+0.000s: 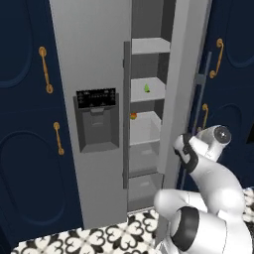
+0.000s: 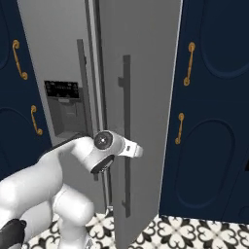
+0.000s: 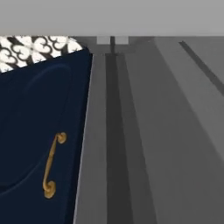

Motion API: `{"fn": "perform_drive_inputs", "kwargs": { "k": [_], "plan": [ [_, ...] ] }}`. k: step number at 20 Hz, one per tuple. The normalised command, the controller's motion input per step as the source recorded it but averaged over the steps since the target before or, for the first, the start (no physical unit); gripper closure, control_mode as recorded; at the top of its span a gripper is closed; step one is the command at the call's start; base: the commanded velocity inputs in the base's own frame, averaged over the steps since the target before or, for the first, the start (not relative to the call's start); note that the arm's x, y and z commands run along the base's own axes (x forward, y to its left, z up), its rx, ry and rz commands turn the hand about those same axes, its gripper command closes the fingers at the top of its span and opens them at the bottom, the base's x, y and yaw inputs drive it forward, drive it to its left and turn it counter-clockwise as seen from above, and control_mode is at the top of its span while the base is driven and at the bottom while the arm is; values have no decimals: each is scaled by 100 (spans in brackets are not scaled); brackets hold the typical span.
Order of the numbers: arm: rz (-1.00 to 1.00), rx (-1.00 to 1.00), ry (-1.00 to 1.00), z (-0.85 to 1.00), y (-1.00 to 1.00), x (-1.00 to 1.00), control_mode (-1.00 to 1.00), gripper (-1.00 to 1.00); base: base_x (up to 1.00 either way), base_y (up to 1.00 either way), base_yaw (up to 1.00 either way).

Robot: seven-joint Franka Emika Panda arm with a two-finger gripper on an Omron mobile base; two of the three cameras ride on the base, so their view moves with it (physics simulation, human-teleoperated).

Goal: Grab a lemon wedge from the fridge and one ice cube from the ice bowl, and put them in the glass of lemonade.

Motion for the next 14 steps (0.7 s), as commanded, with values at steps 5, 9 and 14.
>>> {"fn": "perform_drive_inputs", "kwargs": {
  "k": [5,9,14],
  "plan": [
    [-7,6,17,15,-100,-100,-100,100,0,0,0],
    [0,3,-2,46,-47,-100,-100,100,0,0,0],
    [12,-13,-21,88,91,-36,-100,100,0,0,0]
  ]
}}
